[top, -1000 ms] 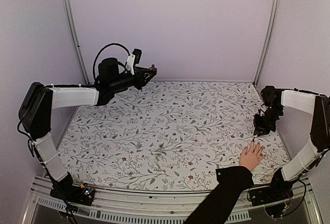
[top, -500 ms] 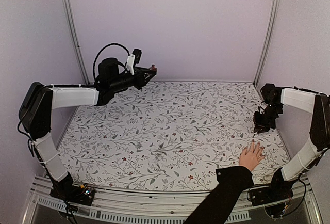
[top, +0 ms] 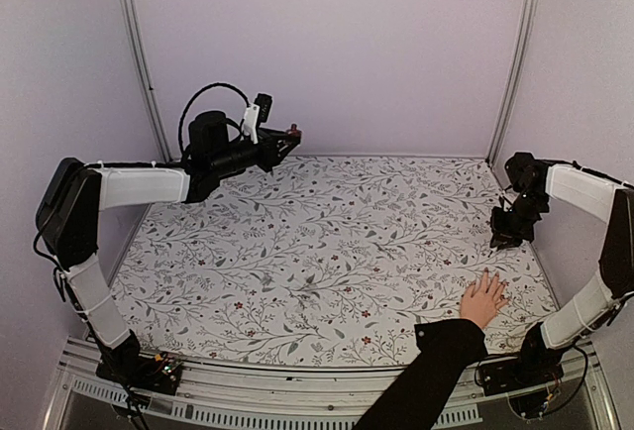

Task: Paint the nails
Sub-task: Paint the nail polish on the nail.

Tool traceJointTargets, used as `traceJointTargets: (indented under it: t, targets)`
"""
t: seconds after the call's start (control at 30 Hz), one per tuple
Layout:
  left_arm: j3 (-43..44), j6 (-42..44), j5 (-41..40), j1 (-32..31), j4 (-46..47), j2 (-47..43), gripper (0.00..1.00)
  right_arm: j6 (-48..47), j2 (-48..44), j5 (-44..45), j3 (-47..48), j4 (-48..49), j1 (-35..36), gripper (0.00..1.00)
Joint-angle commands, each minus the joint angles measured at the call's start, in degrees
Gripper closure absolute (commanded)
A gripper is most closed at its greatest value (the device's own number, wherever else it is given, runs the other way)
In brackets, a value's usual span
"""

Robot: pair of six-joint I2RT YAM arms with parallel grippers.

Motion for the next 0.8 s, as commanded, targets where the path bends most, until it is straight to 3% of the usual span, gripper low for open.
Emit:
traceJointTargets:
  t: [0.0, 0.77]
  targets:
    - [0.1, -0.3, 0.6, 0.1, 1.7, -0.8, 1.00, 0.7, -2.3, -1.4, -2.1, -1.6, -0.3, 1.00]
    - [0.1, -0.3, 0.3, 0.1, 1.7, -0.6, 1.00, 1.0, 0.6, -1.7, -4.6, 1.6, -0.2, 1.00]
